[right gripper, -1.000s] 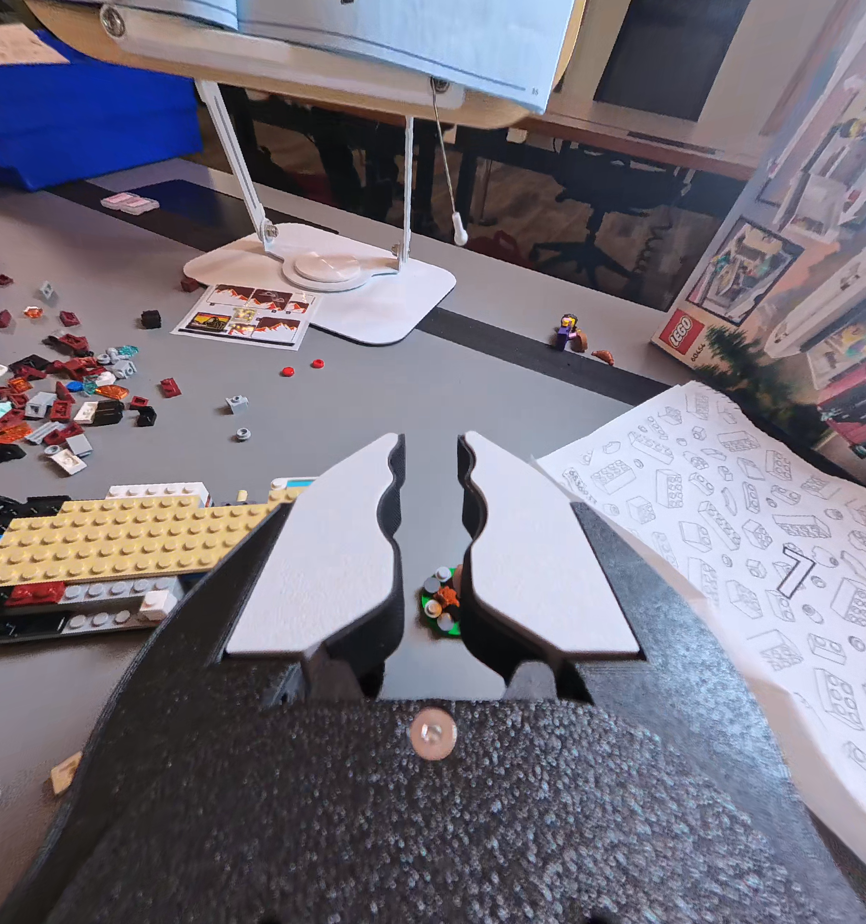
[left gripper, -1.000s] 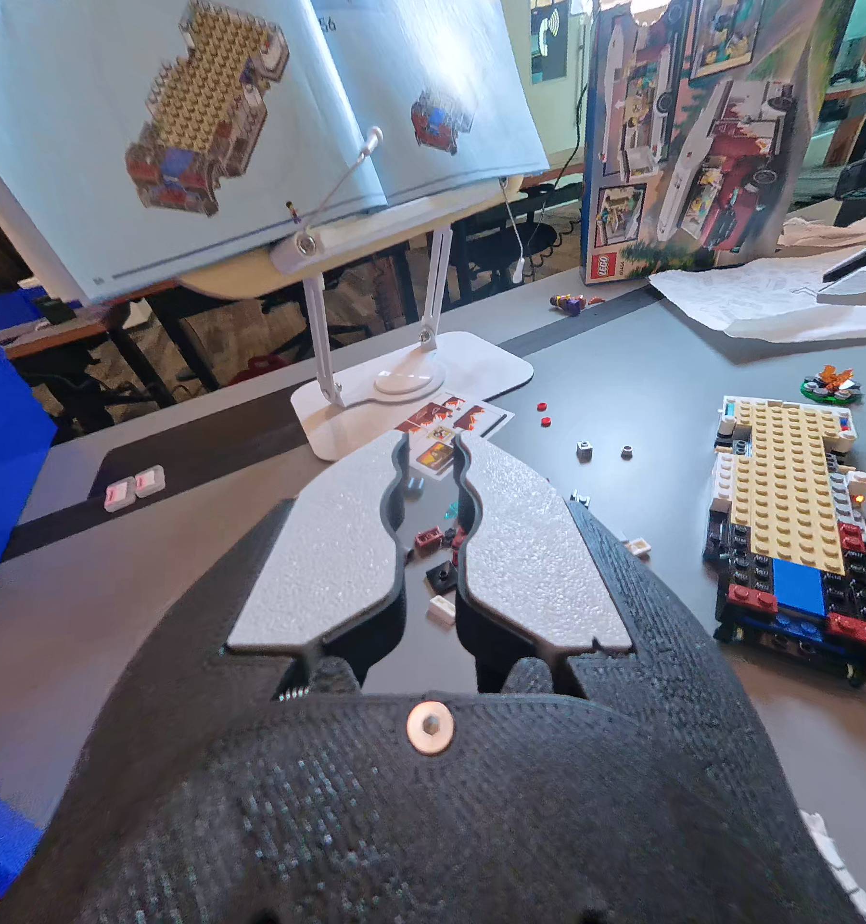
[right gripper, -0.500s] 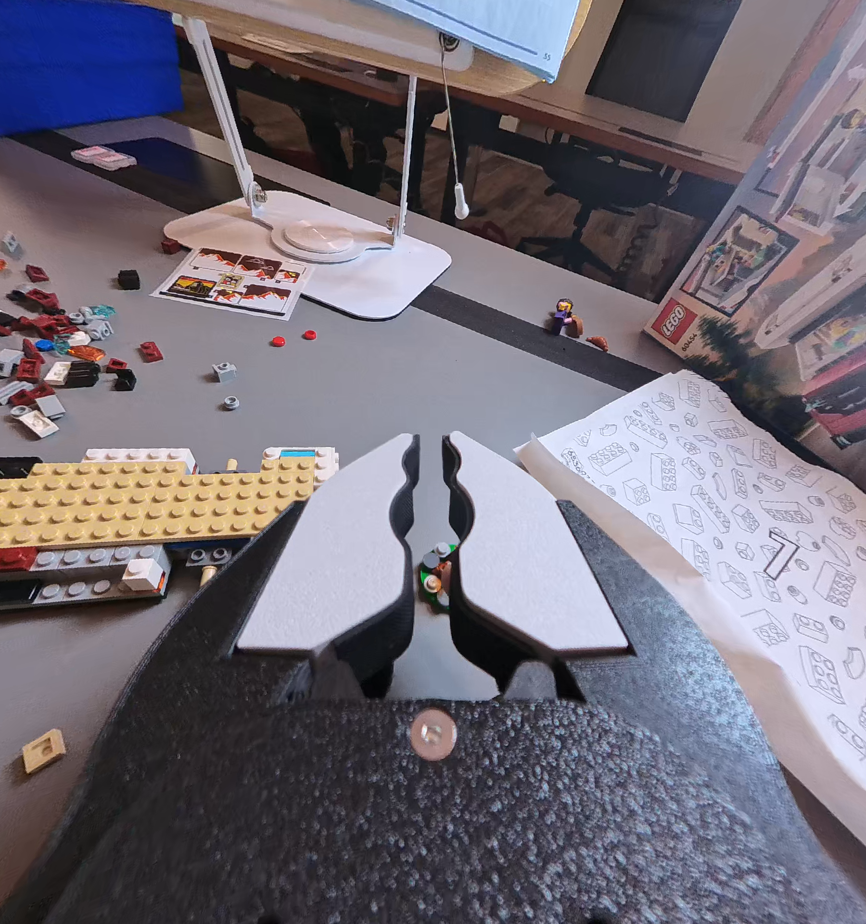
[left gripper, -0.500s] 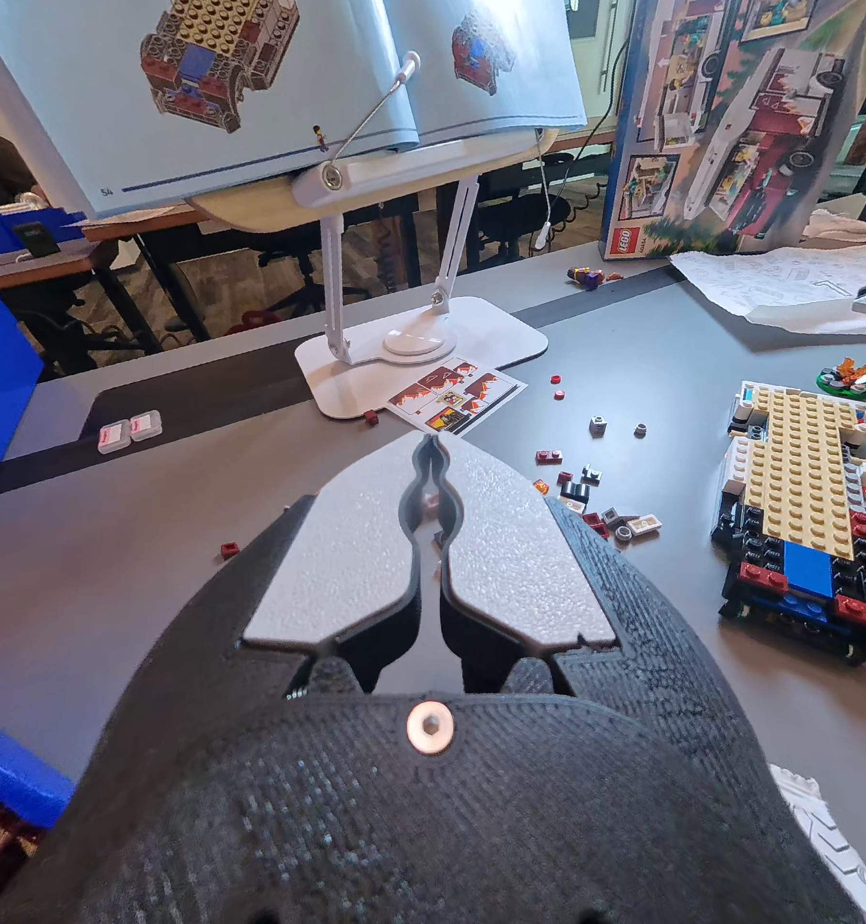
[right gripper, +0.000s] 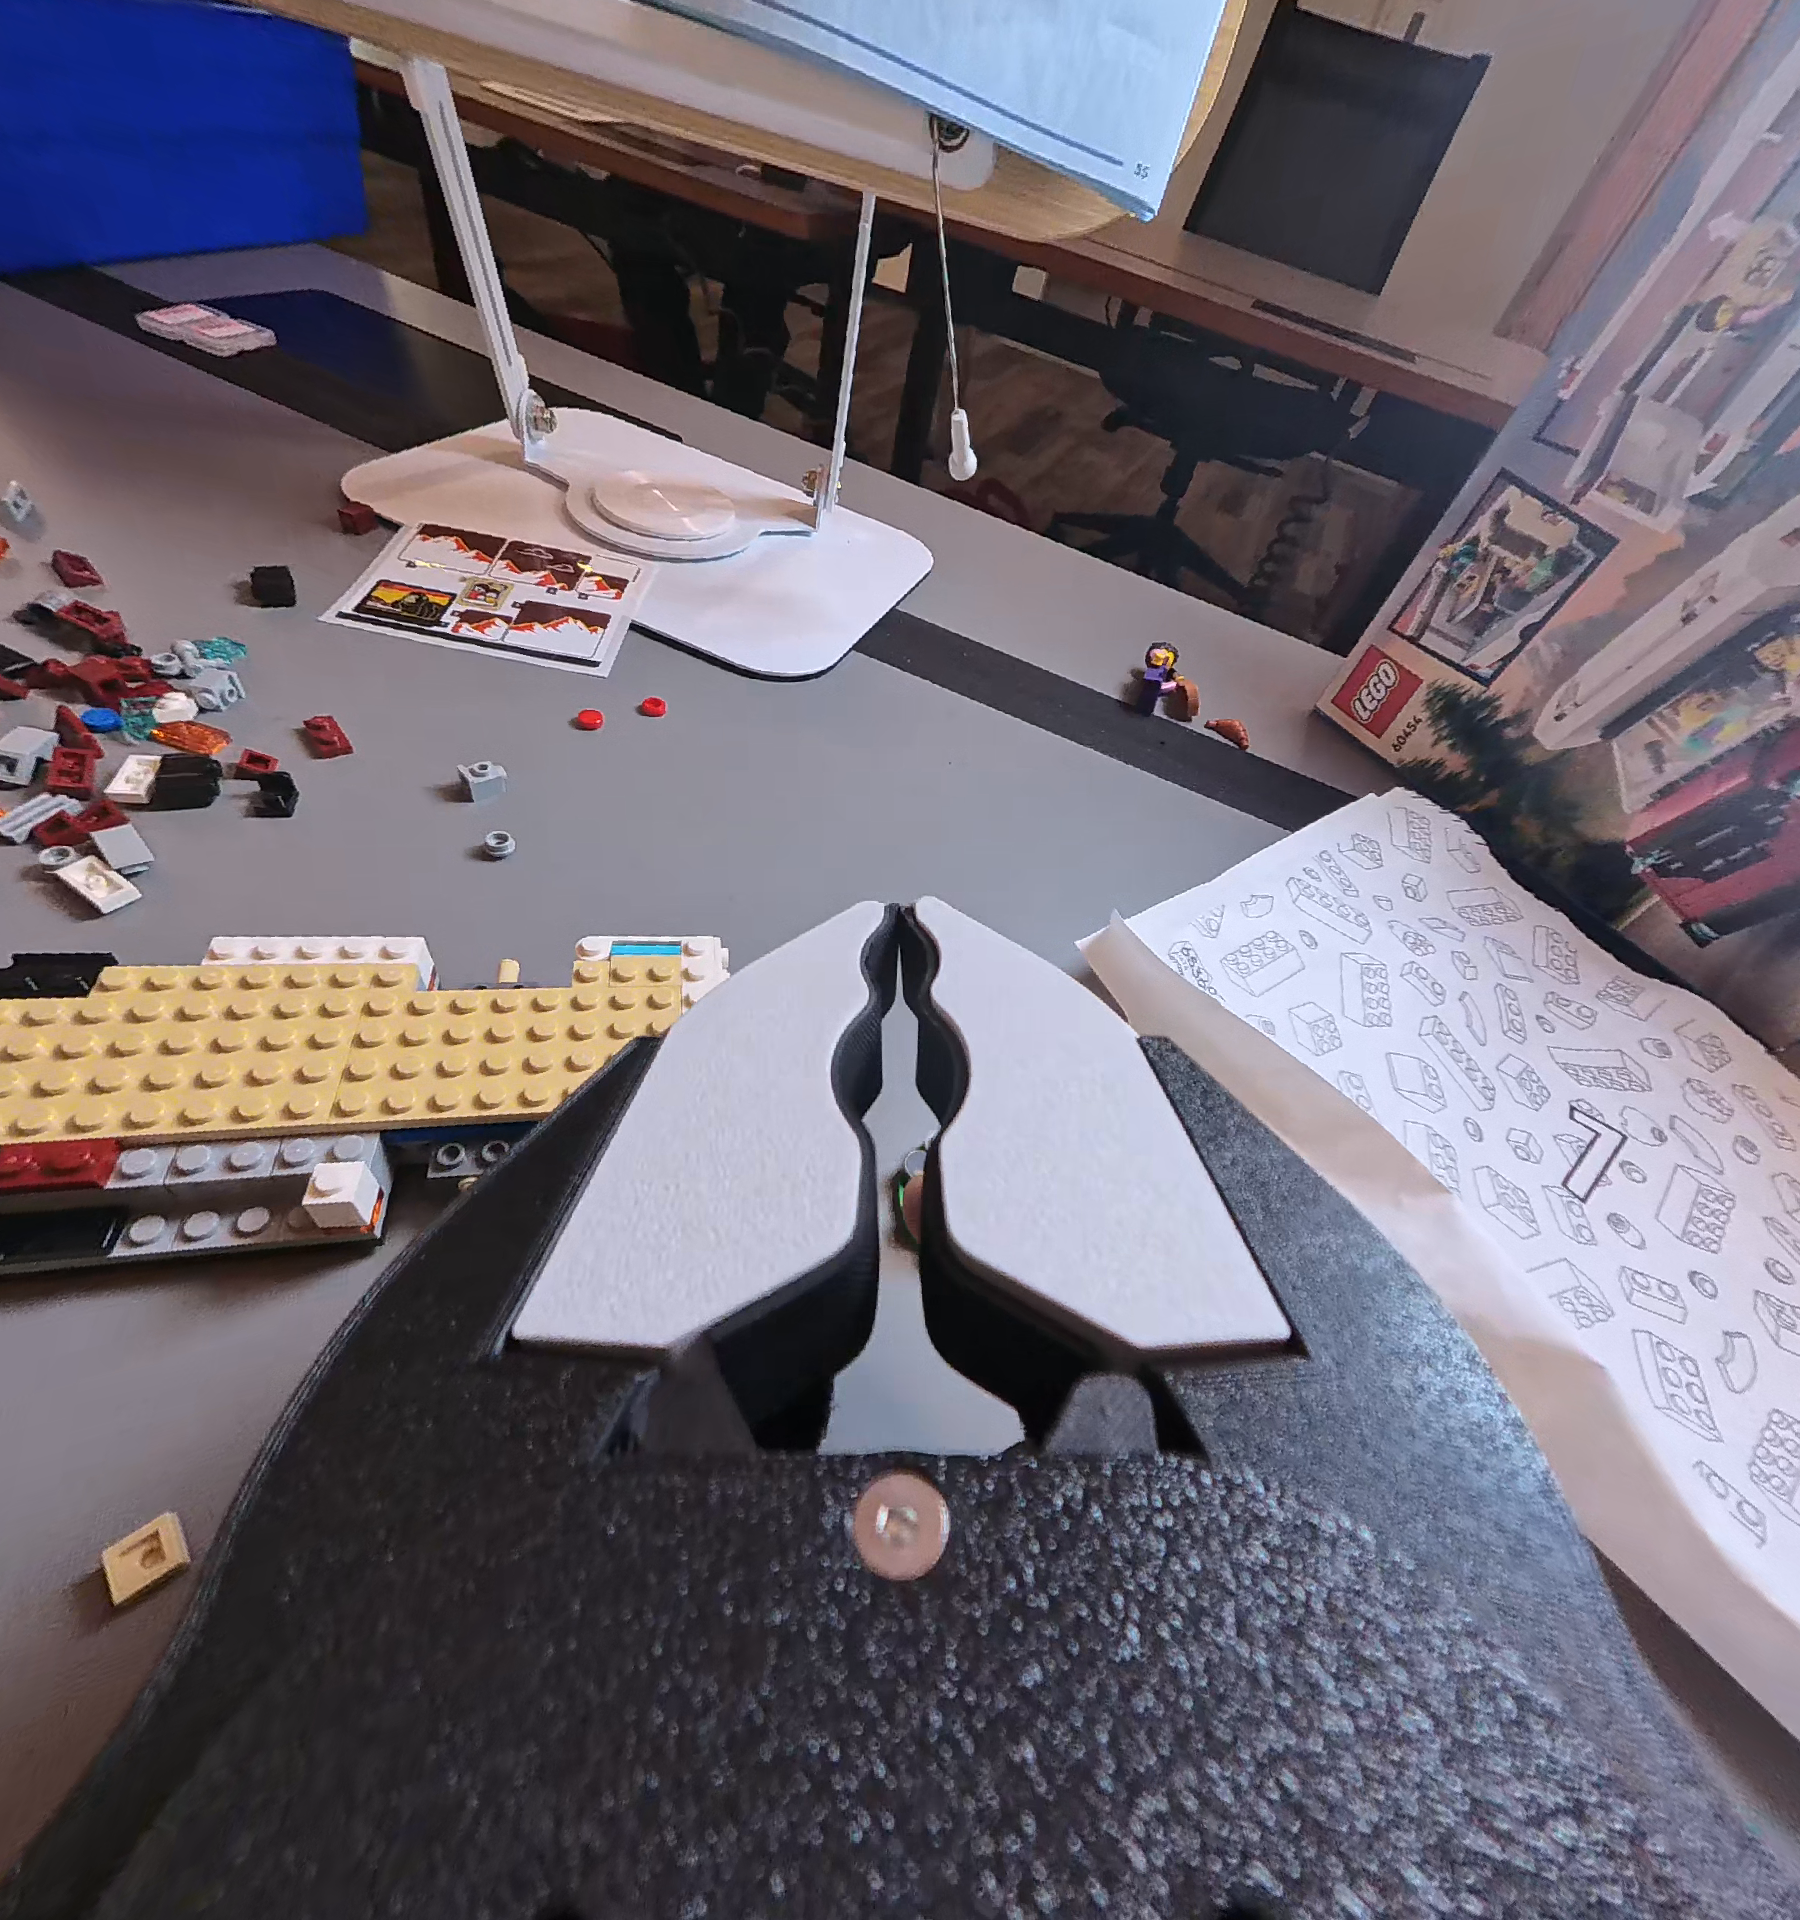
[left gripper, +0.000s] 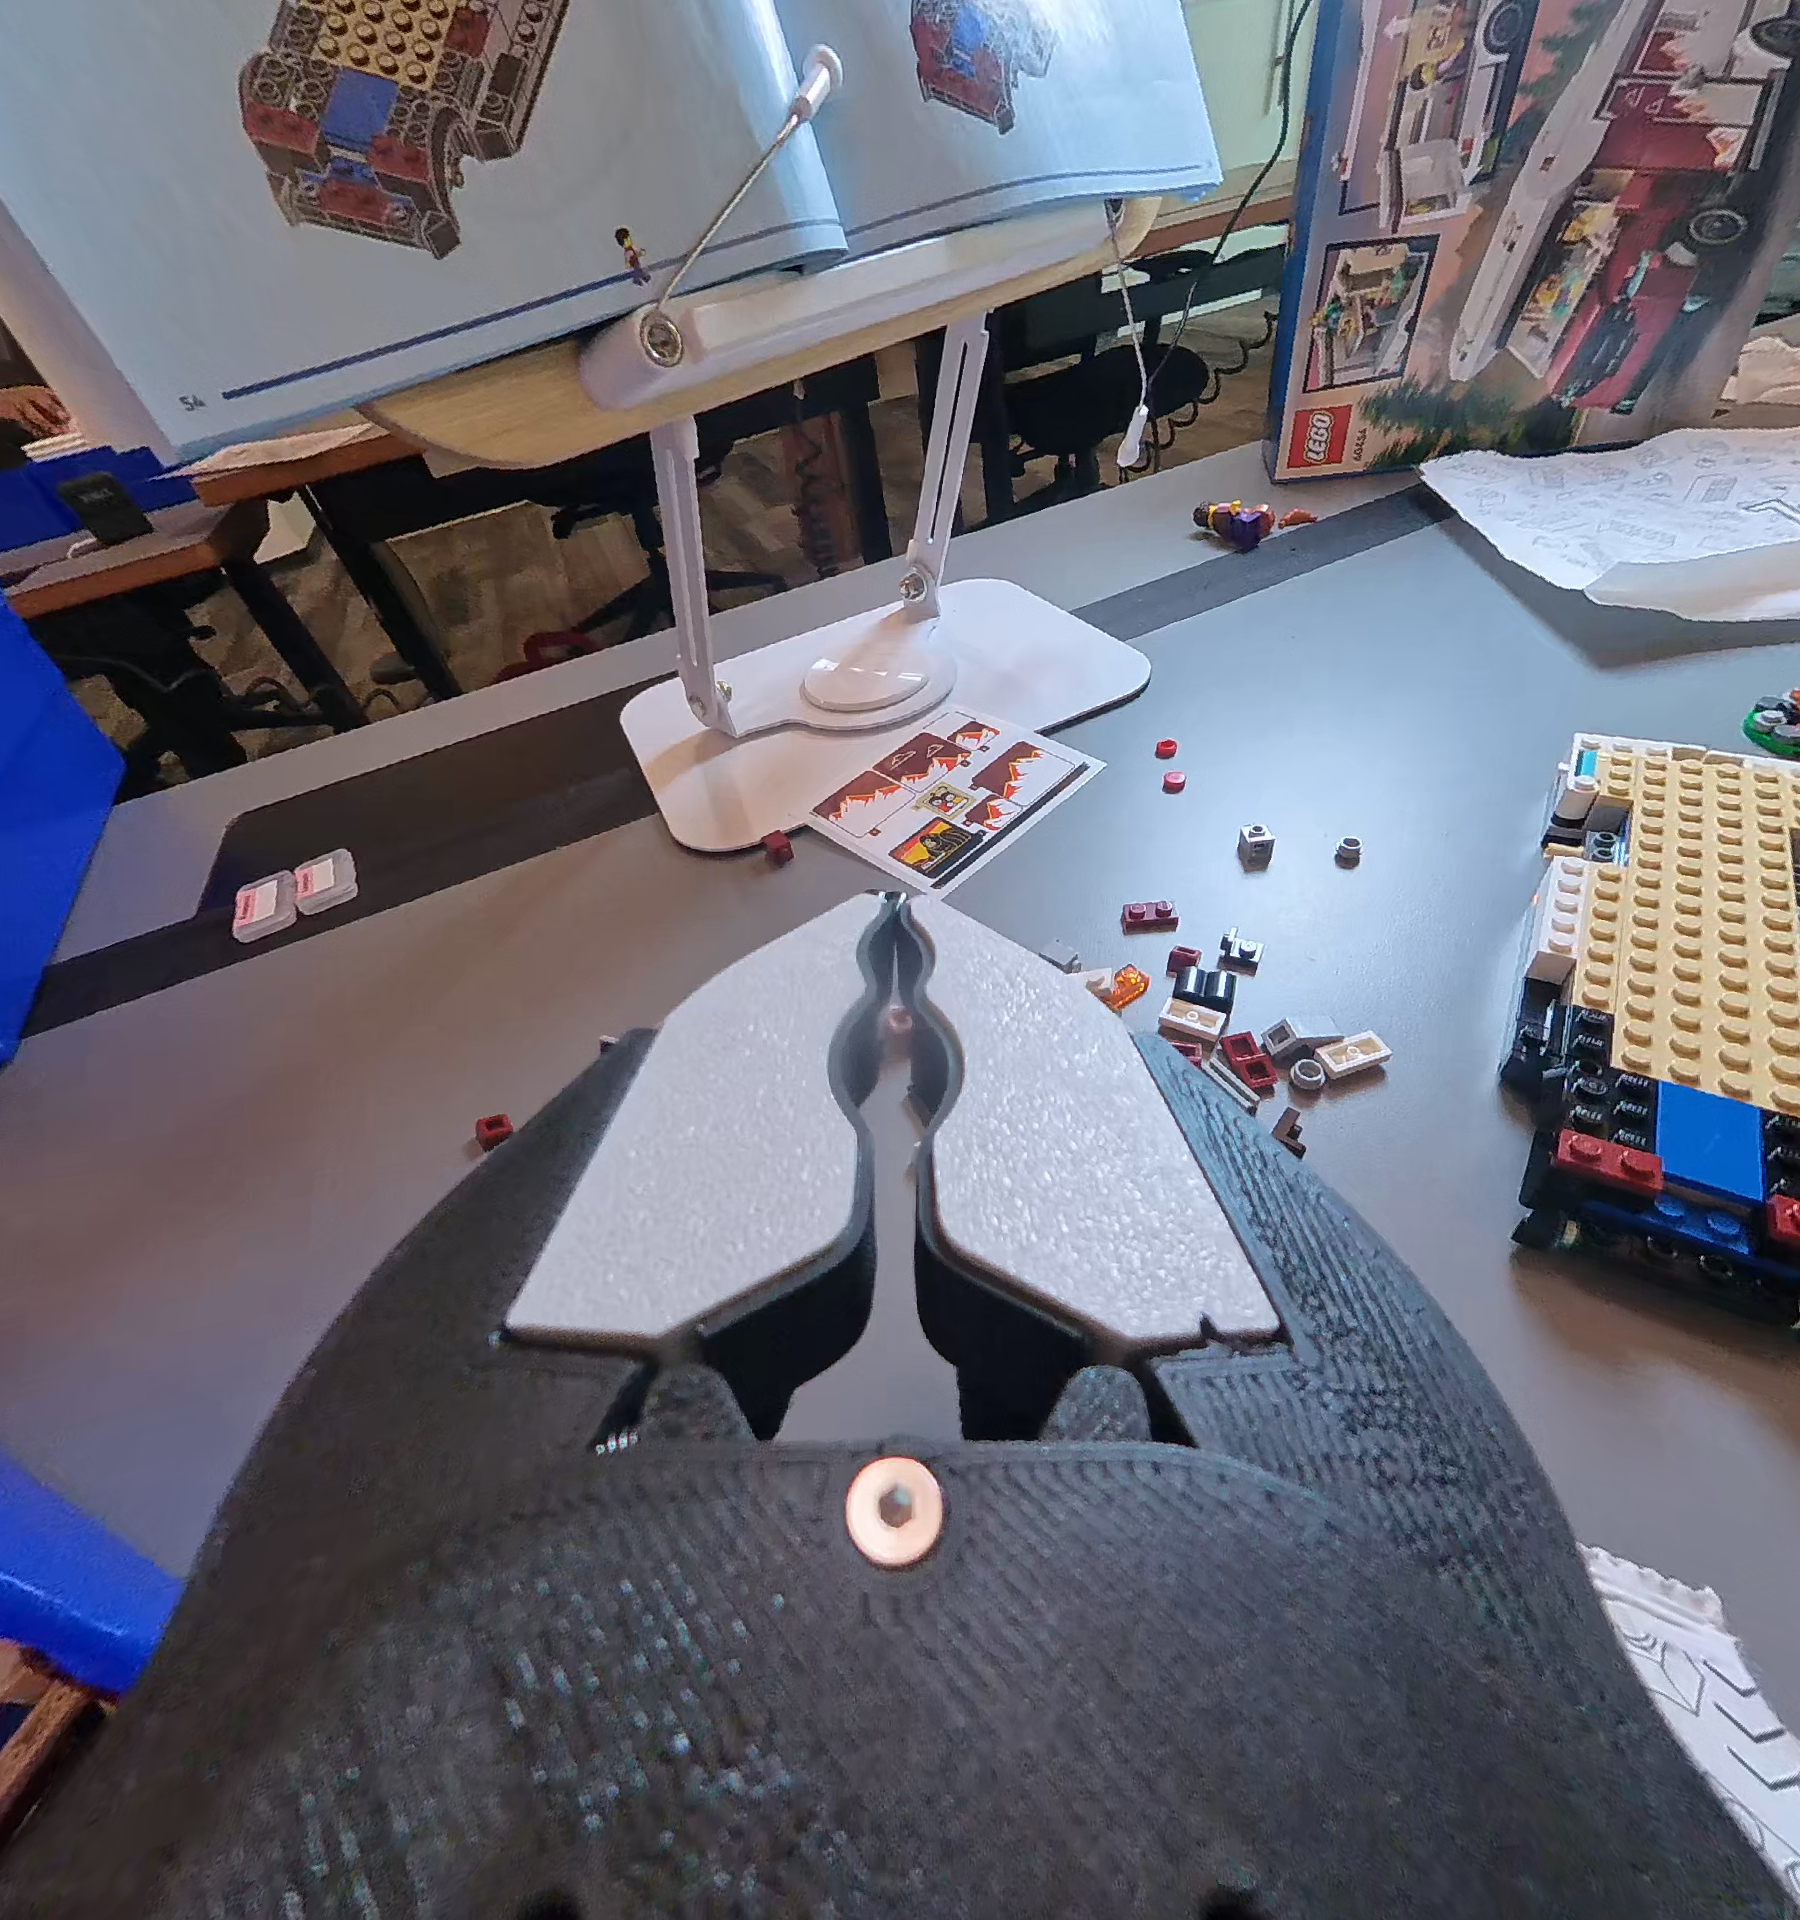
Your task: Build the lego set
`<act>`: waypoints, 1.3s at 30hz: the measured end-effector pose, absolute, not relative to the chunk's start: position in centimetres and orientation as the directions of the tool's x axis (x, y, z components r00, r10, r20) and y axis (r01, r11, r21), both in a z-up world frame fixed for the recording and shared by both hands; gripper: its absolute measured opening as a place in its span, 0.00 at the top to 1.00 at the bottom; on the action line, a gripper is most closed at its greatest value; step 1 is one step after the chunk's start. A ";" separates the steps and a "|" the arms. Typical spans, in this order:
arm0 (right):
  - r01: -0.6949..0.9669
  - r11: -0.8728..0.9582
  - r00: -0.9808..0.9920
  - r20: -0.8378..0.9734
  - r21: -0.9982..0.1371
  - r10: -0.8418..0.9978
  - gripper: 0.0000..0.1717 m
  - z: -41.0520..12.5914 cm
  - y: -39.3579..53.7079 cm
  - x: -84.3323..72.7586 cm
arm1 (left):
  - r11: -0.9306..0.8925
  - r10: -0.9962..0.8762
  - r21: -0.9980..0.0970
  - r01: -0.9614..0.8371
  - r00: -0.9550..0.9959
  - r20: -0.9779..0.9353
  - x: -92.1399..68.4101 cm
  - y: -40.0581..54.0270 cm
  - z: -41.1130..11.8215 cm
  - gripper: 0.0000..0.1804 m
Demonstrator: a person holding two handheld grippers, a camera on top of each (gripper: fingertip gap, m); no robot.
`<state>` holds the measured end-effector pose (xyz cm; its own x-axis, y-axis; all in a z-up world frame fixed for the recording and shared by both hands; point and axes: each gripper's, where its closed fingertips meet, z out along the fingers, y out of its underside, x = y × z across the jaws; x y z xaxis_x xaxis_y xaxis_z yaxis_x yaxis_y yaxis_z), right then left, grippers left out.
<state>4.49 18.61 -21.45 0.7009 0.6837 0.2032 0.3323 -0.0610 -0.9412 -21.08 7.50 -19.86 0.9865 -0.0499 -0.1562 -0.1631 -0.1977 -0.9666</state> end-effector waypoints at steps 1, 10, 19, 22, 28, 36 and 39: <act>0.331 -0.064 0.700 0.199 -0.942 0.685 1.00 -21.5 18.6 4.5 | -0.199 -0.049 -0.965 -0.169 0.986 -0.162 -21.1 7.5 -19.9 1.00; 0.328 -0.075 0.703 0.191 -0.942 0.685 1.00 -21.7 18.7 4.6 | -0.213 -0.038 -0.964 -0.159 0.987 -0.154 -21.3 7.6 -20.1 1.00; 0.312 -0.059 0.691 0.184 -0.948 0.699 0.99 -21.5 18.5 4.5 | -0.235 -0.046 -0.963 -0.130 0.991 -0.123 -21.1 7.5 -20.2 1.00; 0.291 -0.039 0.664 0.173 -0.956 0.727 0.94 -21.2 18.0 4.2 | -0.234 -0.037 -0.963 -0.134 0.991 -0.129 -21.3 7.6 -20.2 1.00; 0.288 -0.008 0.642 0.186 -0.958 0.744 0.90 -20.9 17.4 3.8 | -0.221 -0.027 -0.963 -0.155 0.988 -0.153 -21.4 7.2 -19.8 1.00; 0.285 0.008 0.645 0.198 -0.958 0.738 0.90 -20.7 17.4 3.9 | -0.226 -0.045 -0.960 -0.164 0.987 -0.157 -20.9 7.1 -19.9 1.00; 0.286 0.010 0.659 0.204 -0.958 0.724 0.96 -20.6 17.6 4.1 | -0.227 -0.050 -0.959 -0.169 0.986 -0.161 -20.7 7.1 -20.0 1.00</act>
<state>4.14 17.59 -20.65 0.6594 0.7235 0.2044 0.2856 0.0104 -0.9583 -20.67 7.09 -20.00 0.9856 -0.0504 -0.1614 -0.1687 -0.2265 -0.9593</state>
